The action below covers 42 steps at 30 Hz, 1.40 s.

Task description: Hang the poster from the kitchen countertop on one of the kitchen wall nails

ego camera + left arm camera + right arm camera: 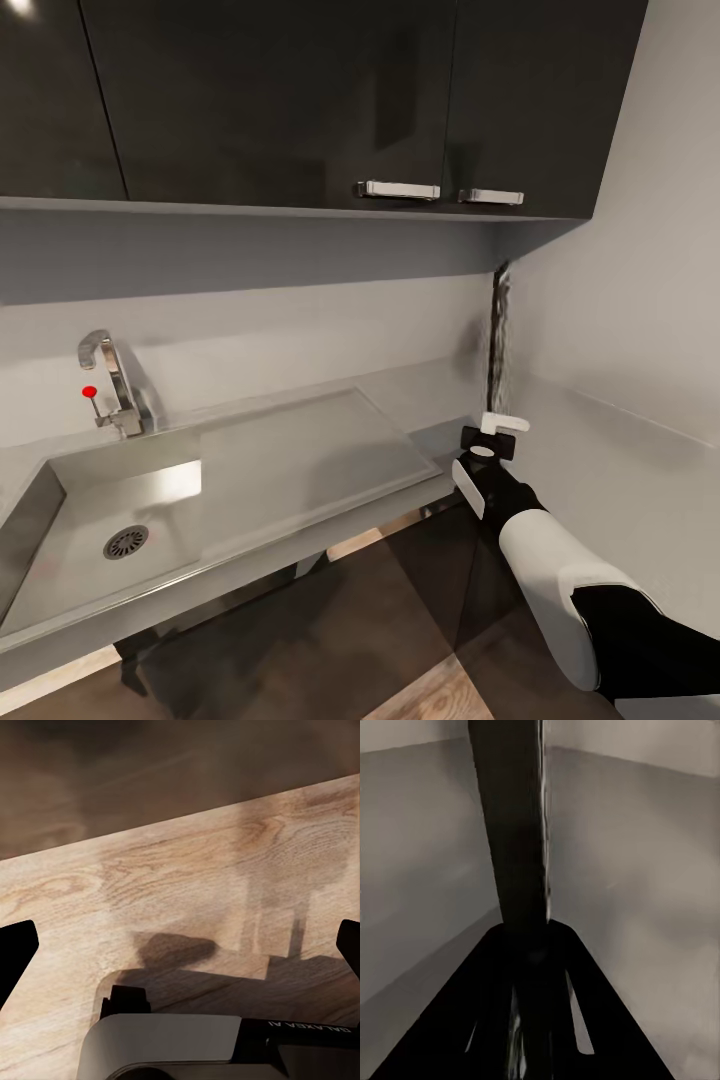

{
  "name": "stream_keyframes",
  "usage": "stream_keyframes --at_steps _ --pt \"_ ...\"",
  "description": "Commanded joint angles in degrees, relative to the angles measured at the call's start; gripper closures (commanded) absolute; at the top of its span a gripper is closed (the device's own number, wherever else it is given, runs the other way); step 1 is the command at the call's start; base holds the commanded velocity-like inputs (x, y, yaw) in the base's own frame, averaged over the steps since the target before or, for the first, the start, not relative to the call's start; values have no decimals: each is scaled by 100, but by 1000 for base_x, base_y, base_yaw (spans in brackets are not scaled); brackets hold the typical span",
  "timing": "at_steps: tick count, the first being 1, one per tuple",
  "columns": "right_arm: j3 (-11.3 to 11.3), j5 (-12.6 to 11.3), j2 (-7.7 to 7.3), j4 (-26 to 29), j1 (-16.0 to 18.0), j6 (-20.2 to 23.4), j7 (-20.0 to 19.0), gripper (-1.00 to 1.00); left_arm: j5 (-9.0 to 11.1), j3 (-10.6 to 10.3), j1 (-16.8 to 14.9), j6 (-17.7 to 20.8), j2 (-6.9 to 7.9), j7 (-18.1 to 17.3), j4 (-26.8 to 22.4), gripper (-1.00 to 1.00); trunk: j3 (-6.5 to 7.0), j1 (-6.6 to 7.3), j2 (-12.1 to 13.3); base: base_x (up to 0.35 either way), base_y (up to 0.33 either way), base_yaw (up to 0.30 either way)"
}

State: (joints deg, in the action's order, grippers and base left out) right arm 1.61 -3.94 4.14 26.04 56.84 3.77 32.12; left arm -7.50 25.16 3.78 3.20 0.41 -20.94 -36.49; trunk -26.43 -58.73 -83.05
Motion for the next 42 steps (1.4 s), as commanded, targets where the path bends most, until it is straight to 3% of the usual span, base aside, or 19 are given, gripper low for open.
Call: stream_keyframes --at_steps 1,14,23,42 --pt "16 -45 -1 13 2 19 31 100 -58 32 0 31 -6 -46 -19 -100 -5 0 -3 0 0 0" --pt "15 -50 -1 15 2 19 31 100 -58 32 0 31 -6 -49 -20 -100 -5 0 -3 0 0 0" --pt "15 -59 -1 54 2 18 28 100 -58 34 0 29 -6 -47 -19 -100 65 0 -3 0 0 0" --pt "24 -63 -1 421 -6 39 13 100 -58 41 0 19 -6 -42 -10 -100 73 0 -3 -26 0 0"
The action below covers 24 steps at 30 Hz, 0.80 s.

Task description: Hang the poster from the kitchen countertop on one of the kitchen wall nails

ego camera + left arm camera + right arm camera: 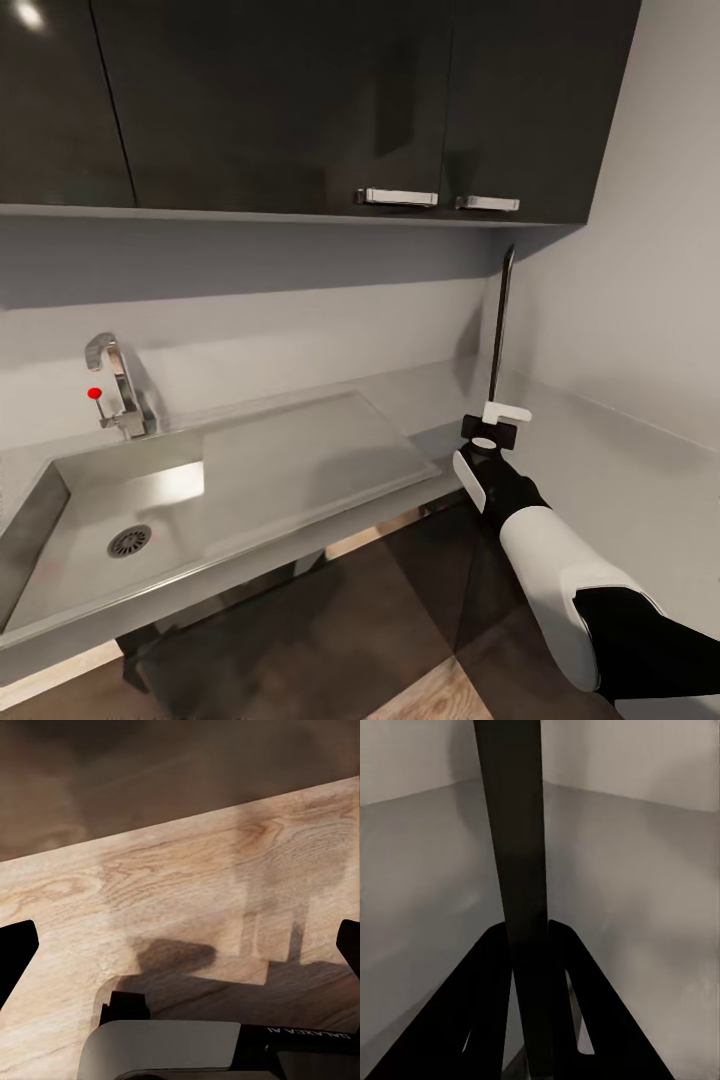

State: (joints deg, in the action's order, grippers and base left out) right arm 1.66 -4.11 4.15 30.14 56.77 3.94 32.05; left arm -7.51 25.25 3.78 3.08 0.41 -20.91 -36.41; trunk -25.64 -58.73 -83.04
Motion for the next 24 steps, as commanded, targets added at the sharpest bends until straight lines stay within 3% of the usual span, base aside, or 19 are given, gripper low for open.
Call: stream_keyframes --at_steps 1,17,24 --pt "19 -46 -2 10 3 21 21 100 -58 33 0 30 -6 -45 -17 -100 -5 0 -4 -69 0 0" --pt "19 -46 -2 9 1 11 4 100 -58 33 0 22 -6 -45 -15 -100 -5 0 -4 -117 0 0" --pt "25 -46 -2 9 1 10 3 100 -58 33 0 17 -6 -45 -15 -100 -5 0 -4 -273 0 0"
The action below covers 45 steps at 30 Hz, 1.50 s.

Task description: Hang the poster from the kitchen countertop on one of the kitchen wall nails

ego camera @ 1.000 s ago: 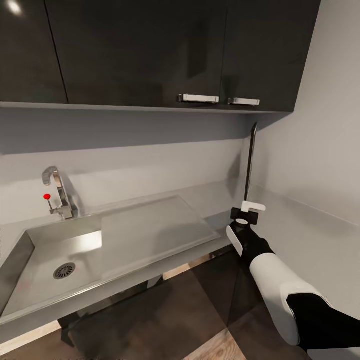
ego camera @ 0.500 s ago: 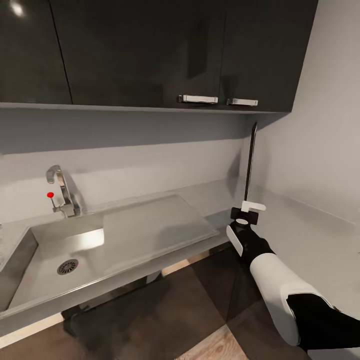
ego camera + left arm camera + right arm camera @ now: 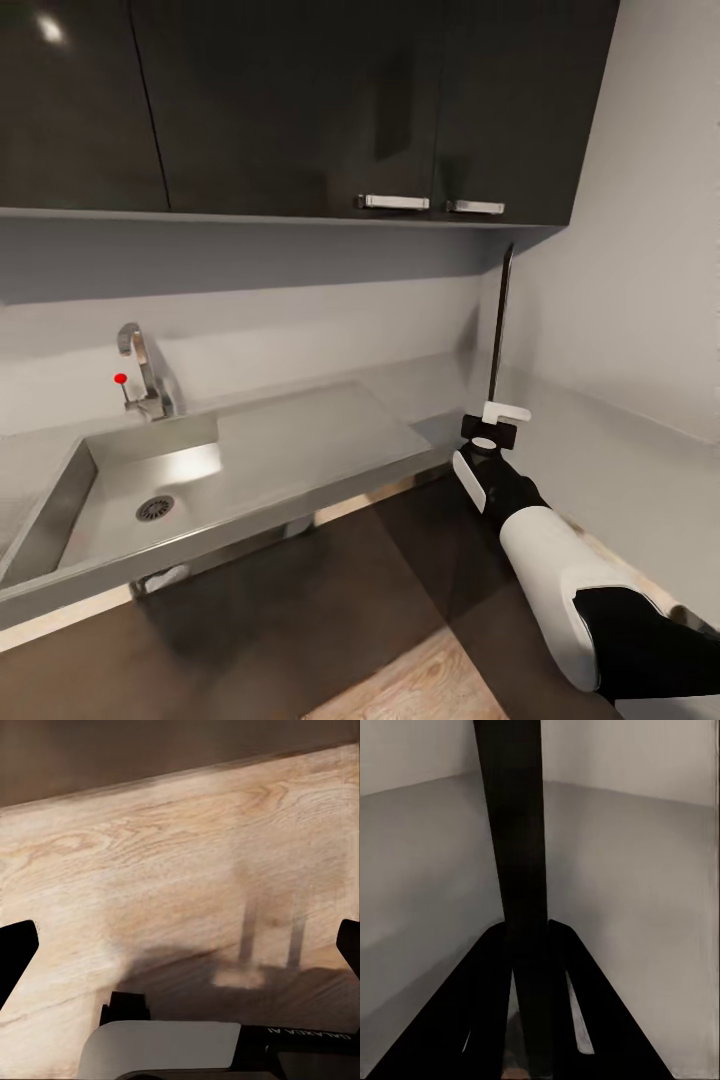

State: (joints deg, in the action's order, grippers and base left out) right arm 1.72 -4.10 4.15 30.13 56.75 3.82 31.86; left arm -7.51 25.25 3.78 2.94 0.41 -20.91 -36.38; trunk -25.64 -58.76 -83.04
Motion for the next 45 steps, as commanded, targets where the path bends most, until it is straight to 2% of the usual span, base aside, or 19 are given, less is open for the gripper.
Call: stream_keyframes --at_steps 1,36,40,43,44,45 --pt "20 -47 -2 11 2 22 22 100 -57 32 0 31 -6 -45 -19 -100 -5 3 -4 -318 0 0" --pt "55 -47 17 34 -35 -1 -13 100 -57 41 0 19 19 -52 -29 -100 -5 3 -4 -332 0 0" --pt "72 -47 59 517 -271 39 -112 100 -52 41 0 9 26 -67 -34 -100 -5 3 -4 -162 0 0" --pt "244 -47 71 1069 -462 176 -463 100 -50 41 0 5 29 -72 -35 -100 -5 3 -4 -51 0 0" --pt "413 -47 72 1534 -629 377 -715 100 -49 41 0 0 35 -76 -36 -100 -5 3 -4 -20 0 0" --pt "453 -47 70 1709 -700 468 -791 100 -49 41 0 0 41 -76 -36 -100 -5 3 -4 -16 0 0"
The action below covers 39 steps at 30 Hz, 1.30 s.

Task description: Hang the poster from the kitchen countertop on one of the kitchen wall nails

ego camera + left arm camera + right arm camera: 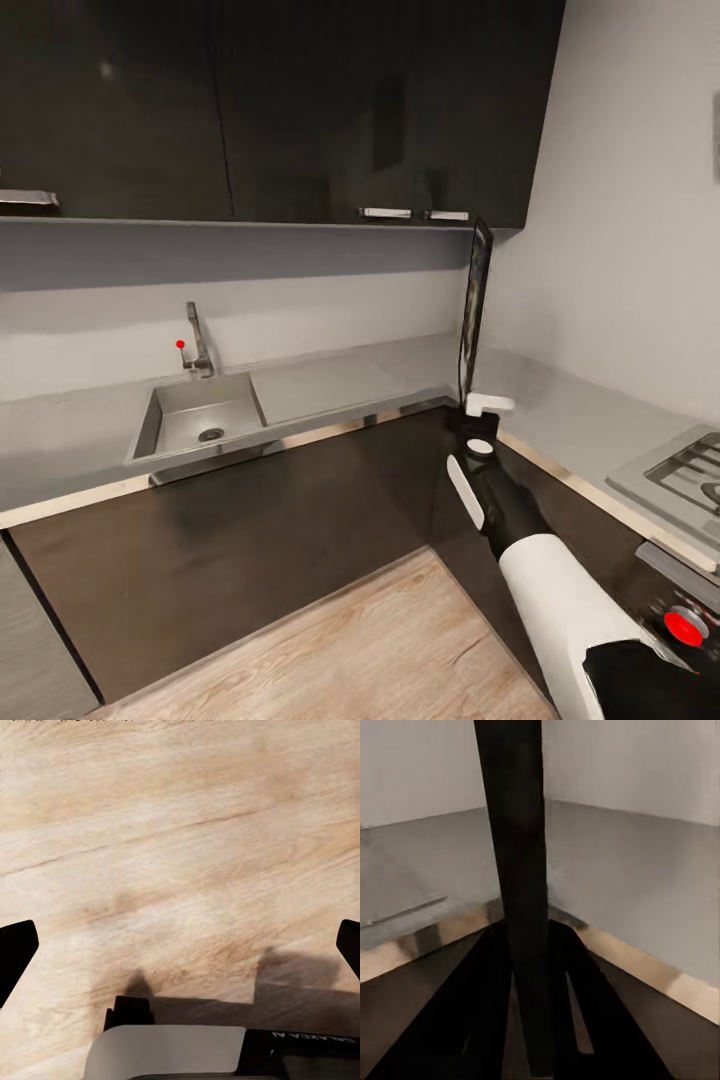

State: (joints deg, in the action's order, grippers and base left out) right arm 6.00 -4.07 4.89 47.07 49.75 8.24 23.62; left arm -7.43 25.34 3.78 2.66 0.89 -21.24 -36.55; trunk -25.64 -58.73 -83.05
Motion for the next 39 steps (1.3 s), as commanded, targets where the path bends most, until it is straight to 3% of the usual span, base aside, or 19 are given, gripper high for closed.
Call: stream_keyframes --at_steps 1,4,5,8,11,14,16,19,22,23,25,28,29,33,39 --pt "81 -50 -12 409 -155 237 -168 100 -54 33 0 27 15 -45 -19 -100 -5 0 -3 -10 0 0" --pt "131 -48 -26 998 -388 544 -595 100 -52 33 0 21 37 -46 -23 -100 -5 0 -3 -7 0 0" --pt "156 -43 -38 1535 -616 791 -1036 100 -50 33 0 19 49 -51 -25 -100 -5 0 -3 -3 0 0" --pt "171 -36 -52 2120 -928 1064 -1476 100 -49 33 0 14 56 -54 -27 -100 -5 0 -3 -2 0 0" --pt "179 -34 -63 2496 -1214 1176 -1801 100 -49 33 0 10 60 -55 -33 -100 -5 0 -3 0 0 0" --pt "175 -24 -119 2924 -1620 1244 -2421 100 -43 31 0 8 89 -94 -42 -100 -5 0 -3 0 0 0" --pt "167 -16 -301 3233 -1983 1252 -3133 100 -41 16 0 7 172 -276 -54 -100 -5 0 -3 0 0 0" --pt "157 -18 -443 3437 -2251 1251 -3667 100 -40 11 0 7 240 -545 -58 -100 -5 0 -3 0 0 0" --pt "90 -16 -574 3717 -2692 1232 -4655 100 -40 8 0 3 363 -1013 -61 -100 -5 0 -3 0 0 0" --pt "-76 -12 -637 3789 -2888 1219 -5311 100 -40 7 0 -26 401 -1160 -62 -100 -5 0 -3 0 0 0" --pt "-241 -10 -675 3811 -3001 1211 -5777 100 -40 7 0 -94 415 -1215 -62 -100 -5 0 -3 0 0 0" --pt "-806 15 -783 3827 -3212 844 -7354 100 -40 12 0 -407 434 -1296 -50 -100 -5 0 -3 0 0 0" --pt "-927 22 -794 3824 -3233 765 -7602 100 -40 13 0 -448 436 -1307 -48 -100 -5 0 -3 0 0 0" --pt "-1113 28 -810 3818 -3268 655 -7955 100 -40 15 0 -505 439 -1327 -51 -100 -5 0 -3 0 0 0" --pt "-1155 36 -814 3811 -3277 631 -8033 100 -40 20 0 -518 439 -1331 -53 -100 -5 0 -3 -91 0 0"
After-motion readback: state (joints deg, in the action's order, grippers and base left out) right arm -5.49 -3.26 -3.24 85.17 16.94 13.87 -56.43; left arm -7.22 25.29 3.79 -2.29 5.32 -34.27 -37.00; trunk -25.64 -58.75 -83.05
